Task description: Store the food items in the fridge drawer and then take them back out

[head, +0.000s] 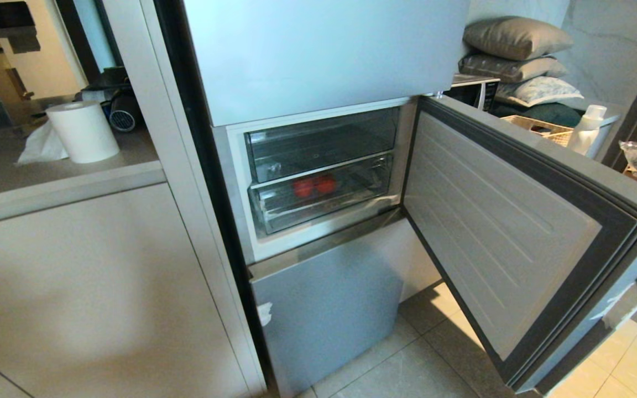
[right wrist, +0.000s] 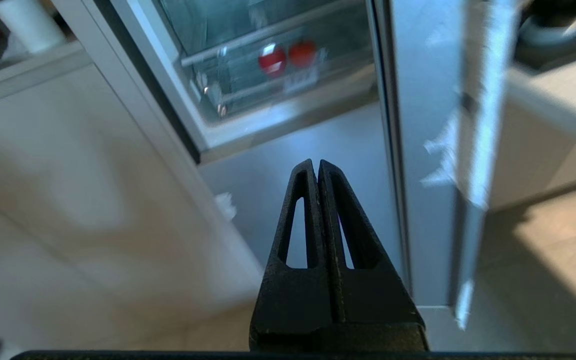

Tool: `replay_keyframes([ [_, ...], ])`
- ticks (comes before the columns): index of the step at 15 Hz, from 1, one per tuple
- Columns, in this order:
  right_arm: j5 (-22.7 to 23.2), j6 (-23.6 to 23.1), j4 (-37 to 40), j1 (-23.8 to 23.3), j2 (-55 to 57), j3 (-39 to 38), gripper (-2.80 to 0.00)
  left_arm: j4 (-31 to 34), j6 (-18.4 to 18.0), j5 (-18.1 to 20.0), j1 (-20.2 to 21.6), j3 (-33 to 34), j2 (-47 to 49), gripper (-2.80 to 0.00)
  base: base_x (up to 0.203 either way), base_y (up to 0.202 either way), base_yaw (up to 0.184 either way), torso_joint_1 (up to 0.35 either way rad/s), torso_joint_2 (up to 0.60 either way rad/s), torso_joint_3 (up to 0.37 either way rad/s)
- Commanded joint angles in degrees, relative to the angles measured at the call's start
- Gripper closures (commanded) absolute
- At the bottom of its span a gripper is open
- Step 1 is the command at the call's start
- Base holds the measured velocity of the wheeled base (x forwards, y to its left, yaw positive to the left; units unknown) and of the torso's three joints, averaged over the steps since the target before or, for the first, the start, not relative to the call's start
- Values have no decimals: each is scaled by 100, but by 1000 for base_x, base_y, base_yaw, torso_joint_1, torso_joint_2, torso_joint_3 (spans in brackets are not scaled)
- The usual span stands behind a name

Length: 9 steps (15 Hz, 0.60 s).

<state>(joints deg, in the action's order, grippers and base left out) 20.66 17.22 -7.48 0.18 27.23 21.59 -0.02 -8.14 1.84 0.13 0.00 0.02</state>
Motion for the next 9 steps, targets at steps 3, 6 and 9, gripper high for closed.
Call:
replay_keyframes([
  [3, 181, 71, -1175, 49, 2637, 319, 0, -6, -12, 0, 4, 9, -2, 0, 0, 0, 0, 0, 0, 0],
  [6, 197, 27, -1502, 272, 2955, 451, 0, -6, -12, 0, 4, 9, -2, 0, 0, 0, 0, 0, 0, 0],
  [9, -234, 36, -1502, 263, 2917, 451, 0, -6, -21, 9, -3, 9, -2, 0, 0, 0, 0, 0, 0, 0],
])
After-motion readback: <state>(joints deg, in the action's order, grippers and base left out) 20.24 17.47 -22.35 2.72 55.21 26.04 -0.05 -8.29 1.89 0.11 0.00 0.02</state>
